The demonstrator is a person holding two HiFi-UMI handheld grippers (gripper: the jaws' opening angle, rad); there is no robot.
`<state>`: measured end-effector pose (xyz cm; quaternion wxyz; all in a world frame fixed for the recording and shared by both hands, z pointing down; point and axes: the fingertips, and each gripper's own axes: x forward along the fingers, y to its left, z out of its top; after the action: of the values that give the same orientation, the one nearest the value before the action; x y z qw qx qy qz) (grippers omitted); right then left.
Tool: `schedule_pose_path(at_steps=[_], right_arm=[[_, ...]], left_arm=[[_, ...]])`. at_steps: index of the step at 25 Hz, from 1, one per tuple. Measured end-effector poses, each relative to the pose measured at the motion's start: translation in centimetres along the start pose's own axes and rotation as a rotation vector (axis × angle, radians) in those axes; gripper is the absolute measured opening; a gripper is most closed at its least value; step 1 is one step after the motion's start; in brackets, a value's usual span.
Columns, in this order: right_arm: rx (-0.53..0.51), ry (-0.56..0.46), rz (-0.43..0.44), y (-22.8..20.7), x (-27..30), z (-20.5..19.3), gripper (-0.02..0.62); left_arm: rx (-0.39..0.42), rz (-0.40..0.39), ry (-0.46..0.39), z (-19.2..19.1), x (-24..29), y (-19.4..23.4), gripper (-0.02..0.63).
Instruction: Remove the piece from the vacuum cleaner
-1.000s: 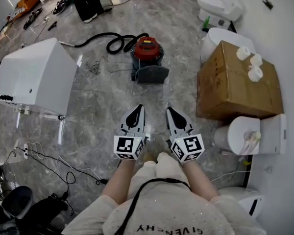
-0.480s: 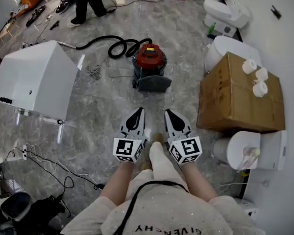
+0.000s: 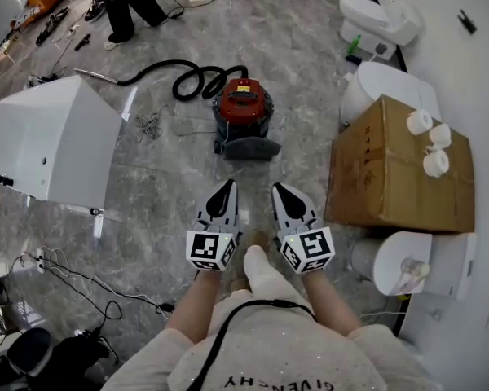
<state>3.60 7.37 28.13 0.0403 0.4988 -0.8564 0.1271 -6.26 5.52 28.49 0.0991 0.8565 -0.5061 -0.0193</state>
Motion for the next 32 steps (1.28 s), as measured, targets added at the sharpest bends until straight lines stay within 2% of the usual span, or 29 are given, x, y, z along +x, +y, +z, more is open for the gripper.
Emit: schedule_pose_path(at_steps=[15,27,32], right_arm=[[0.015,0.08,0.061,-5.4,6.2,-2.6,0.014],[0.019,0.155,0.076,-8.7,10.7,-6.2,0.014],[0.008,0.206,0.101,-10.0,13.4,-8.9,0.014]], left_arm=[[-0.026,0.039,0.059,-3.7,7.3,2.0,0.021],[-0.045,0.025,0.136,-9.8,12.9,4.7,0.021],[-0.049,0.036,0.168,-13.2,15.4,6.8,0.021]])
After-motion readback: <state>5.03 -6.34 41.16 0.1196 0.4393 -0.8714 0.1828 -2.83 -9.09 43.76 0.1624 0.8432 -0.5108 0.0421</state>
